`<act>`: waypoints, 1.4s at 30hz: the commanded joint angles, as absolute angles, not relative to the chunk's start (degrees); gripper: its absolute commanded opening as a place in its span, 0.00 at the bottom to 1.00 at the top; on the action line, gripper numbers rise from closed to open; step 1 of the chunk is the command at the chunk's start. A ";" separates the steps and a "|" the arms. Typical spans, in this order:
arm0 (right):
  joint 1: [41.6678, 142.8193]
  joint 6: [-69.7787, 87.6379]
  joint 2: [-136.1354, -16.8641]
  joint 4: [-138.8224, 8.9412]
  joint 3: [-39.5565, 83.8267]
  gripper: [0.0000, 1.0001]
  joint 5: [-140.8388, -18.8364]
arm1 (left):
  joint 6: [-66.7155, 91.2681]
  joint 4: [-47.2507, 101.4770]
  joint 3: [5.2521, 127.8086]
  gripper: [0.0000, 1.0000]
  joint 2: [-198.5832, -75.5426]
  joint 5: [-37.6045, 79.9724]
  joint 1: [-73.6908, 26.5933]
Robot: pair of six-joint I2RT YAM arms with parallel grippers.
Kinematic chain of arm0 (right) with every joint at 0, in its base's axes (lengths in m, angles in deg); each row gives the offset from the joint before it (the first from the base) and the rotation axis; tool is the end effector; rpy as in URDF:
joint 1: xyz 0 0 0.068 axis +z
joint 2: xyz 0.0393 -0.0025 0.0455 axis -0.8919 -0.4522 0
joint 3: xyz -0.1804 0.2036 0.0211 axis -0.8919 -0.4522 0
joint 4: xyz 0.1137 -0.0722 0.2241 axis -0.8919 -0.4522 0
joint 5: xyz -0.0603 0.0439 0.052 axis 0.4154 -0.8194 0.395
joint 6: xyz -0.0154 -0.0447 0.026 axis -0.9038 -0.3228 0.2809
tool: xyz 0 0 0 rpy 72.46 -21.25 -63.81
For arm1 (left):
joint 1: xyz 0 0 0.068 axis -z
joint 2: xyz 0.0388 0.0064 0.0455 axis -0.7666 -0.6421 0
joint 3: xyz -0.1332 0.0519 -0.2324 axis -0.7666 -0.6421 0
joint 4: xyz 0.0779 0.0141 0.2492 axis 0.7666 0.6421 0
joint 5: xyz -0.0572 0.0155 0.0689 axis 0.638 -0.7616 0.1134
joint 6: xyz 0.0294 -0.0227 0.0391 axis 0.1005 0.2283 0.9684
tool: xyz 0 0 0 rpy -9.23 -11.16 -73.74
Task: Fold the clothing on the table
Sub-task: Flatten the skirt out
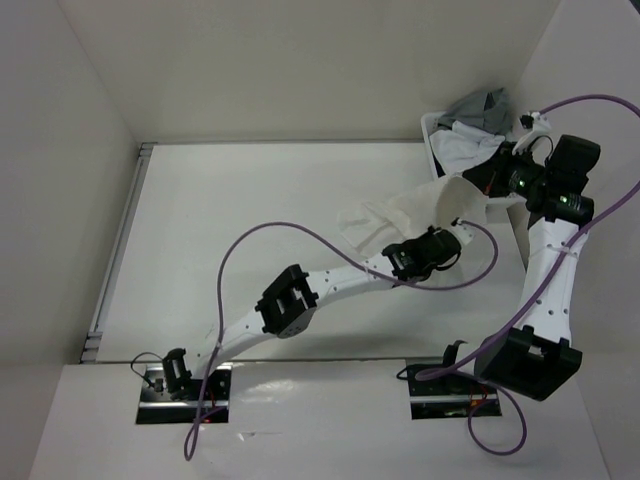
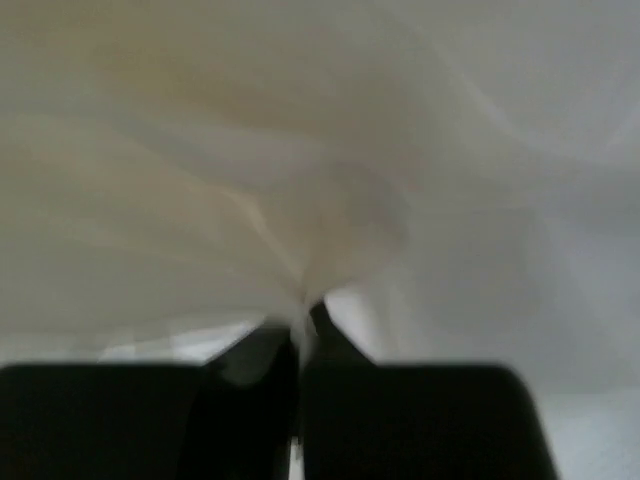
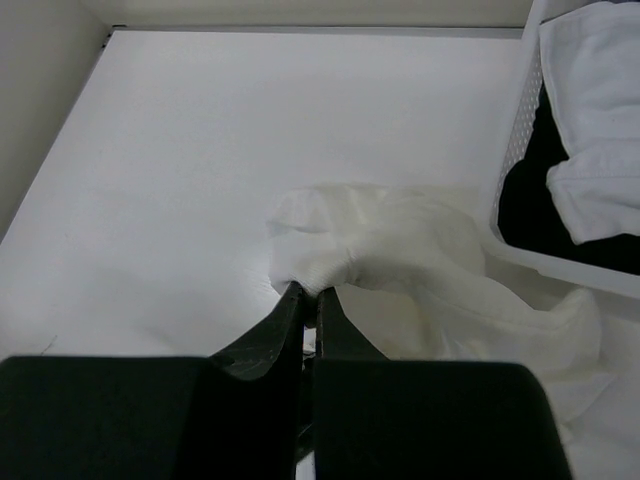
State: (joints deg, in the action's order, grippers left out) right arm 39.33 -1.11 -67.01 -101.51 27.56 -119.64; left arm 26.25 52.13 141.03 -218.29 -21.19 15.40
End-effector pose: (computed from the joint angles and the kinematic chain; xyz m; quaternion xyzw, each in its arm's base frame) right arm 0.2442 -0.0790 0.4178 -0.0650 0.8081 0.2241 0.5409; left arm 0.2678 -0.5384 0.1788 0.3522 0.7750 -0.0194 0.5243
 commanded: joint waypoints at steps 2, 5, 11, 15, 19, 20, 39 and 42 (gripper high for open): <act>38.25 -0.87 -64.24 -99.77 28.15 0.00 -121.06 | 25.60 65.08 165.82 0.00 -224.26 -20.83 13.32; 37.63 -0.87 -64.24 -99.77 28.15 0.00 -121.94 | 24.21 70.16 170.75 0.00 -224.52 -16.80 11.40; 37.63 -0.35 -63.71 -99.24 28.15 0.00 -122.47 | 18.15 79.83 173.83 0.00 -221.80 -7.48 5.42; 37.63 -0.35 -63.71 -99.24 27.62 0.00 -122.47 | 16.21 84.49 173.83 0.00 -218.03 -4.84 0.67; 37.63 -0.35 -63.71 -99.24 27.62 0.00 -122.47 | 15.59 87.83 173.83 0.00 -213.98 -0.63 -4.85; 37.63 -0.35 -63.71 -99.24 27.62 0.00 -122.47 | 15.59 87.84 173.83 0.00 -213.19 0.26 -5.83; 37.63 -0.35 -65.02 -101.95 29.73 0.00 -126.42 | 25.61 94.43 169.36 0.00 -192.89 32.60 -18.67; 37.63 -0.35 -66.25 -104.24 33.15 0.00 -127.47 | 27.01 95.05 165.06 0.00 -188.06 35.51 -18.67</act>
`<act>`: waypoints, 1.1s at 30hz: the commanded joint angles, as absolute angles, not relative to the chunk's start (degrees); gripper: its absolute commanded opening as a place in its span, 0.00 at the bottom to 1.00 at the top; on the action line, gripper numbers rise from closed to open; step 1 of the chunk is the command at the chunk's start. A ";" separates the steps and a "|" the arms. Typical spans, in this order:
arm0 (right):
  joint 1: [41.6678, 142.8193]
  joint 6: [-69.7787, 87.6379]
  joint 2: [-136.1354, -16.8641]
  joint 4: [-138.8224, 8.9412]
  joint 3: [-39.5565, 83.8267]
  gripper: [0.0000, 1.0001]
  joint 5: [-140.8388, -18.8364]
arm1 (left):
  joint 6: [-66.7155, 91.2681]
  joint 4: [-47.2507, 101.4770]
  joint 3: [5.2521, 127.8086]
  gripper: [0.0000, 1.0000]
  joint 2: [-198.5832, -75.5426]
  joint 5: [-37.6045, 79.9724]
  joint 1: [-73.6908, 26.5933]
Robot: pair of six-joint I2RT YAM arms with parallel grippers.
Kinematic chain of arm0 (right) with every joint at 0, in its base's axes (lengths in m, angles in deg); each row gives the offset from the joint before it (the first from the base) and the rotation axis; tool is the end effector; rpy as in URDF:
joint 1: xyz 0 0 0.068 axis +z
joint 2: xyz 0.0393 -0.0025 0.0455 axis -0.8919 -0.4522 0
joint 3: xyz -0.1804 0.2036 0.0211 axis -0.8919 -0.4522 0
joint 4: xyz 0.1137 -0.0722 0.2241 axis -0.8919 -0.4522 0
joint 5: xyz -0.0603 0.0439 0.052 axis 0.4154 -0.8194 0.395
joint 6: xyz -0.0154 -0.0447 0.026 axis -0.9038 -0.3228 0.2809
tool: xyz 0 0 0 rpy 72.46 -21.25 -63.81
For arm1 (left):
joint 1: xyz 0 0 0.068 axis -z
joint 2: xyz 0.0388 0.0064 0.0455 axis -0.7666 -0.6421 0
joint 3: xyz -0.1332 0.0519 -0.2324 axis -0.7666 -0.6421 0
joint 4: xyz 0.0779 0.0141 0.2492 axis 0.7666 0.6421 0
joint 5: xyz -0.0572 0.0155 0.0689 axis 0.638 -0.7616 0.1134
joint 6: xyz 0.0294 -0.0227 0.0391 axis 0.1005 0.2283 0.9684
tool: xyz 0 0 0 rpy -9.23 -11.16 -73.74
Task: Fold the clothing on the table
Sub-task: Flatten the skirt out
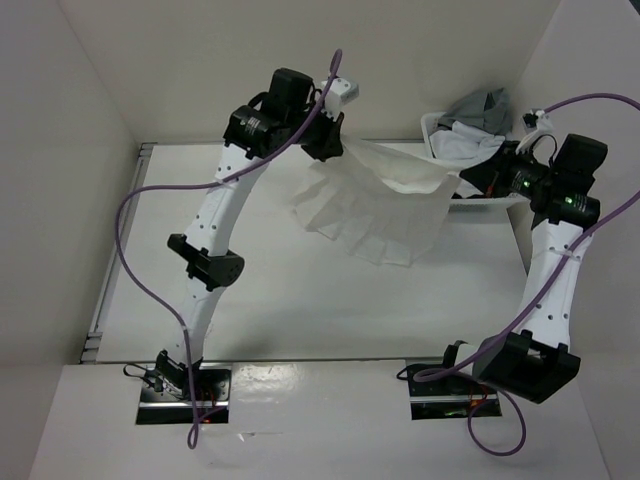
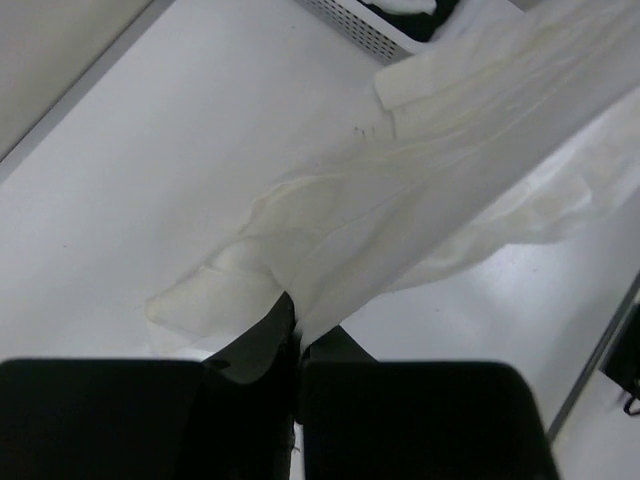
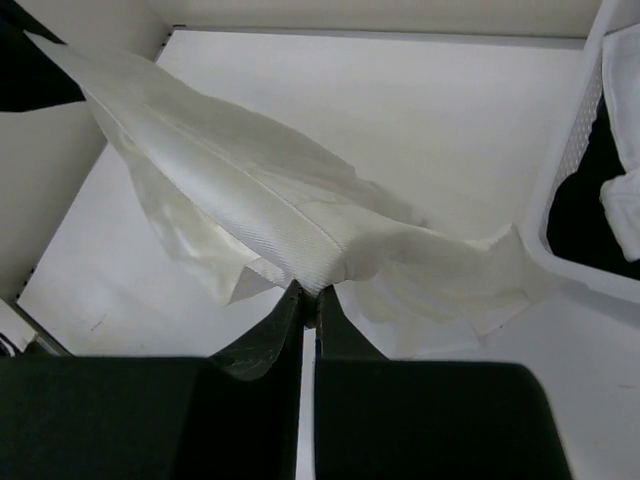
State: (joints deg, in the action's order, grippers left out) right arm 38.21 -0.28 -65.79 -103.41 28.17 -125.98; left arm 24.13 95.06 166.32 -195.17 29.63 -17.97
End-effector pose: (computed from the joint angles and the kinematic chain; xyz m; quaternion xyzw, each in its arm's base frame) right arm 0.2334 -0.0767 0.4247 -0.0803 0.7945 0.2675 0.5393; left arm 0.3778 -0.2490 0.4546 0.3080 0.7909 -0.2602 0.4603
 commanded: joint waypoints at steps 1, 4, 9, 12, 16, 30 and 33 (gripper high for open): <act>37.63 -0.35 -67.13 -104.94 35.60 0.00 -127.48 | 27.02 95.05 162.17 0.00 -186.74 35.51 -18.67; 37.63 -0.35 -68.71 -106.27 40.43 0.00 -128.01 | 27.64 94.18 157.50 0.00 -180.77 33.24 -18.67; 38.85 0.97 -74.16 -108.03 48.00 0.00 -126.70 | 28.34 90.57 143.90 0.00 -167.85 25.94 -18.14; 40.61 1.50 -76.98 -108.03 50.91 0.00 -123.79 | 30.01 89.16 138.34 0.00 -162.22 22.33 -18.84; 43.51 2.99 -81.54 -108.03 54.06 0.00 -121.51 | 31.41 87.93 129.82 0.00 -157.21 23.20 -21.65; 71.27 -1.31 -97.09 -110.85 62.87 0.00 -75.78 | 29.57 78.79 101.77 0.00 -149.11 23.38 -33.07; 76.21 -0.18 -99.56 -110.22 63.39 0.00 -69.49 | 28.08 77.29 98.52 0.00 -147.80 23.38 -35.88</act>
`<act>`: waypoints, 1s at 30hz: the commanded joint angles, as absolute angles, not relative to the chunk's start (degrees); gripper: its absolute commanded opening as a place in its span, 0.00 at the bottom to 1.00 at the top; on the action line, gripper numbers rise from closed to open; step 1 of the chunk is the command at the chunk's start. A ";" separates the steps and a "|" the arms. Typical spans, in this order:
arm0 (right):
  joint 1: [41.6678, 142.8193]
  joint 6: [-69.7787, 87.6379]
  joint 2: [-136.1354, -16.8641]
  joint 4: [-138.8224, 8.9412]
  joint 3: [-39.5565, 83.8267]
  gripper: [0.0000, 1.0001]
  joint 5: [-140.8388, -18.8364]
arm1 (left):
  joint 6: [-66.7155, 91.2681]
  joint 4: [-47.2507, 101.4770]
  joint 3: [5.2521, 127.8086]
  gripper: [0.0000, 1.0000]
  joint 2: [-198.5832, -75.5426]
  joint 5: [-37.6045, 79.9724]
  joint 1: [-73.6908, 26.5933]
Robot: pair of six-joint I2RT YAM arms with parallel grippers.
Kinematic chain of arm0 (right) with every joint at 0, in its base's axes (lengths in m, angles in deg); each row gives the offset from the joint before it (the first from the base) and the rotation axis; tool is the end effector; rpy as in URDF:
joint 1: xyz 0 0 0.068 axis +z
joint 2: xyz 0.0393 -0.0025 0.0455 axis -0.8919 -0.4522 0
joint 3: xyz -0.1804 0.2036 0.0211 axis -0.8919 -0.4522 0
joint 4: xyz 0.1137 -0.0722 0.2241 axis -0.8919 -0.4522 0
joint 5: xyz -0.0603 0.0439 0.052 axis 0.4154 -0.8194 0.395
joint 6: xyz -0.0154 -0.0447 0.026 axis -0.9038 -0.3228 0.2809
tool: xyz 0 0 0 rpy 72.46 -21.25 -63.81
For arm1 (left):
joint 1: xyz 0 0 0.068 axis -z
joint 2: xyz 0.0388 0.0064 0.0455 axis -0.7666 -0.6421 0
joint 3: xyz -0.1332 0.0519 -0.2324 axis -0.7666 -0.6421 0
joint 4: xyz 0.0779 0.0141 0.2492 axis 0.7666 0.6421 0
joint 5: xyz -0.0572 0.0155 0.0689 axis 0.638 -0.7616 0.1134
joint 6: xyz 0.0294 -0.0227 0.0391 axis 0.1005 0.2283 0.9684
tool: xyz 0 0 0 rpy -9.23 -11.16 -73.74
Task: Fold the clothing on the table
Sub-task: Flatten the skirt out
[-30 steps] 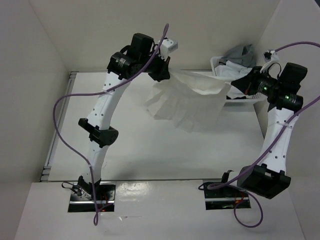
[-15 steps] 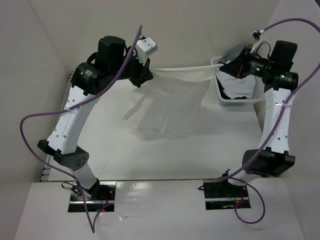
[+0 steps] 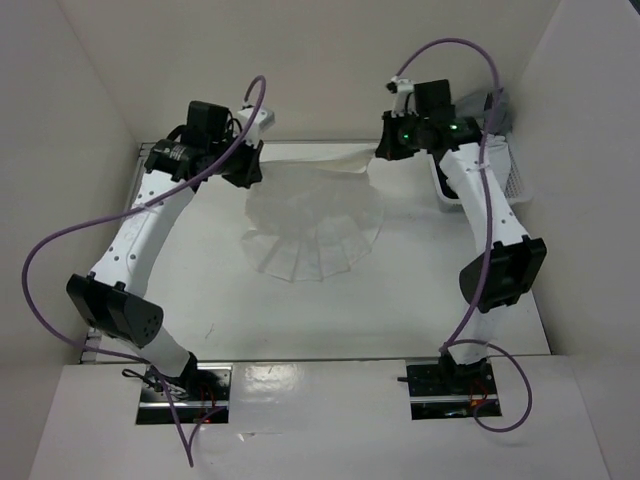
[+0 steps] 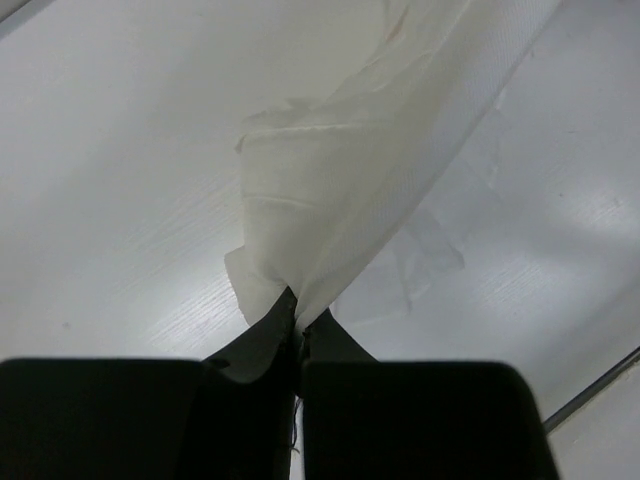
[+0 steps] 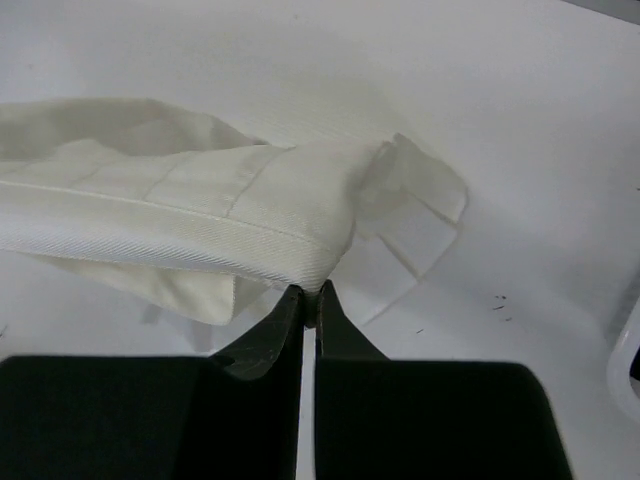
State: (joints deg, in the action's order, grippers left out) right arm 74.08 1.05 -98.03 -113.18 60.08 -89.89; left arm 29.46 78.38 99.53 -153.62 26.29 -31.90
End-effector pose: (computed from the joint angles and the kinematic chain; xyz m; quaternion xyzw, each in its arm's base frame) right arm 0.3828 0.0851 0.4103 -0.1602 0.8756 0.1751 0.4207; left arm 0.3222 -0.1144 0.4280 0.2339 0.8550 -0.1524 0.4372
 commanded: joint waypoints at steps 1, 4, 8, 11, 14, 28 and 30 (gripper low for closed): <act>76.73 1.74 -100.70 -109.62 63.40 0.00 -65.73 | 27.03 76.60 97.90 0.00 -147.79 23.38 -36.77; 78.75 4.57 -100.71 -108.03 61.12 0.00 -61.14 | 24.92 75.80 94.23 0.00 -147.09 23.38 -39.23; 83.58 6.33 -93.52 -104.43 50.32 0.00 -53.13 | 23.68 72.99 88.24 0.00 -143.40 21.98 -41.00; 84.39 4.58 -88.33 -103.28 45.91 0.00 -54.35 | 24.20 72.37 85.16 0.00 -141.12 21.98 -41.70; 84.39 1.86 -84.12 -103.28 44.50 0.00 -57.68 | 26.05 72.37 84.10 0.00 -139.27 23.11 -42.23; 84.39 -25.02 -69.52 -123.65 43.53 0.00 -106.01 | 44.41 93.27 85.25 0.00 -127.59 43.59 -42.23; 84.39 -29.41 -67.68 -128.75 43.00 0.00 -110.58 | 46.43 96.79 83.75 0.00 -125.03 46.49 -42.23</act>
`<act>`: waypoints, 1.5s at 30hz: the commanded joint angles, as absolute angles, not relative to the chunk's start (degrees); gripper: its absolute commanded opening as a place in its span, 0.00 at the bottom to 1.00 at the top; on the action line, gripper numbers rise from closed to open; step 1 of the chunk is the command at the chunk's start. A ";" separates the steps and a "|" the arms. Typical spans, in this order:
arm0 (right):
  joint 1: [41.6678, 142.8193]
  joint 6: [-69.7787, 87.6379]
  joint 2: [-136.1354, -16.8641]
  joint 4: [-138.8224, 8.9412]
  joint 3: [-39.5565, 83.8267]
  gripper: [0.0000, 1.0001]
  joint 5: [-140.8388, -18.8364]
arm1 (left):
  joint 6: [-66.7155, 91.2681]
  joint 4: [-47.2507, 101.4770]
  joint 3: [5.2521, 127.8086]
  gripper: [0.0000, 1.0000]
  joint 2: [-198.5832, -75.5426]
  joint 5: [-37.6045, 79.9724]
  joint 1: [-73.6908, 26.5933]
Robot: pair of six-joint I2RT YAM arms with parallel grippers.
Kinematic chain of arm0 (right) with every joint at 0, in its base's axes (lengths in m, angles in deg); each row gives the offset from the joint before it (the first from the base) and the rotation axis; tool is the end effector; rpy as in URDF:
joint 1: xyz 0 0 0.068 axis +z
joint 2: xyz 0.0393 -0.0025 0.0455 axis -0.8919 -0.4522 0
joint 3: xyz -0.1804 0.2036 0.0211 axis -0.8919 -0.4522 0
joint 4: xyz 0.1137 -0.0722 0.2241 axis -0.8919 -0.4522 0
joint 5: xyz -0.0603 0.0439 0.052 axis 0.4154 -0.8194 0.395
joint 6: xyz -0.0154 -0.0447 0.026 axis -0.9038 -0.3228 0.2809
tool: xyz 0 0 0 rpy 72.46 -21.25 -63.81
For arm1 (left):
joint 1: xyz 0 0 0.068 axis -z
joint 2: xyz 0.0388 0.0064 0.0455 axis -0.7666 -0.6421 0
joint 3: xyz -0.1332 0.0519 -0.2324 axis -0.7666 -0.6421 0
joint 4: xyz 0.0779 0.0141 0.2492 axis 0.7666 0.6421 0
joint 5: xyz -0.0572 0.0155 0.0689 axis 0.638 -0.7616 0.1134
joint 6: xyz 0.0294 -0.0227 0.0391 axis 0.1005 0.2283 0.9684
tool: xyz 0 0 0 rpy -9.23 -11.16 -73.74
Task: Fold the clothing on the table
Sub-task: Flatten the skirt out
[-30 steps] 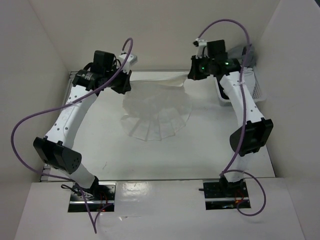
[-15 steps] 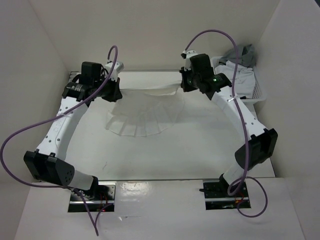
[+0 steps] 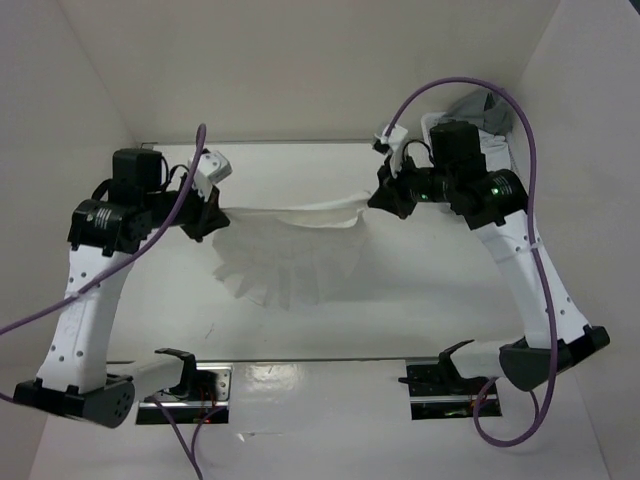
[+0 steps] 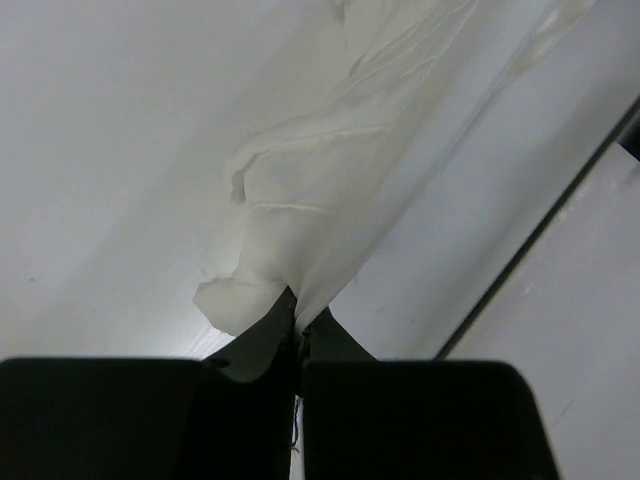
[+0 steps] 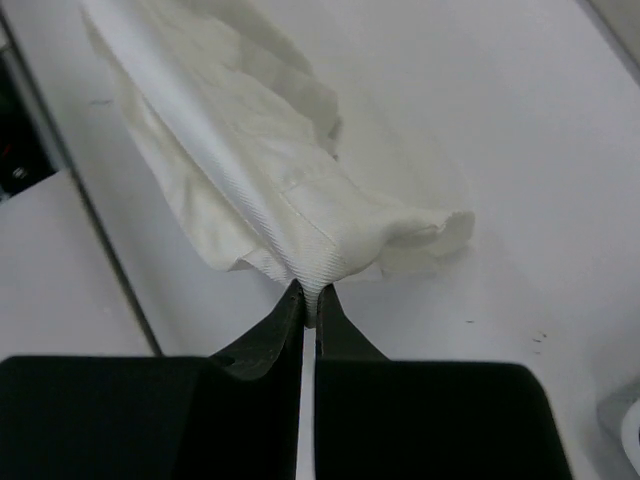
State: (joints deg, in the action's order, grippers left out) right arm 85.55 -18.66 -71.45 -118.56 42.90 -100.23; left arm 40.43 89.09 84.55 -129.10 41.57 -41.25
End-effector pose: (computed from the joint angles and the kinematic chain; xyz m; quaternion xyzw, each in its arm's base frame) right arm 0.2272 0.1118 0.4524 -0.4212 0.7539 0.2203 0.4535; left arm 0.2003 -0.0484 0.4439 0.2980 0.8222 -0.1918 0.4453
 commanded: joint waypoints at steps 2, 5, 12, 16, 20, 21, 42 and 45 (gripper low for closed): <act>84.39 -32.24 -67.14 -134.36 44.40 0.00 -112.70 | 47.67 100.56 82.43 0.00 -123.63 47.90 -42.23; 84.39 -34.98 -67.14 -138.78 47.04 0.00 -114.74 | 48.38 103.65 82.43 0.00 -121.52 50.01 -42.23; 83.86 -34.97 -69.41 -138.18 47.66 0.00 -116.66 | 48.99 103.66 80.76 0.00 -121.06 51.95 -43.46; 83.86 -30.24 -75.56 -131.33 47.05 0.00 -114.83 | 50.75 99.72 79.53 0.00 -128.44 50.38 -43.46; 83.86 -23.74 -85.30 -124.39 47.58 0.00 -109.66 | 51.28 92.08 78.39 0.00 -138.61 46.77 -43.46; 83.86 -22.42 -86.90 -121.16 47.58 0.00 -108.07 | 51.28 88.06 78.38 0.00 -140.30 46.06 -43.46; 79.56 4.20 -118.55 -97.56 67.60 0.91 -69.93 | 18.35 52.51 94.02 0.88 -172.75 22.09 -56.01; 77.54 1.08 -117.07 -100.64 70.34 0.93 -70.69 | 17.26 53.64 95.44 0.91 -169.42 22.84 -58.22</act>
State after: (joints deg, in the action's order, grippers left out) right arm 80.31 -1.50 -119.66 -103.81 65.52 -75.27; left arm 24.41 57.90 92.36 -173.84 26.53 -56.24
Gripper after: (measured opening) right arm 0.926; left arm 0.907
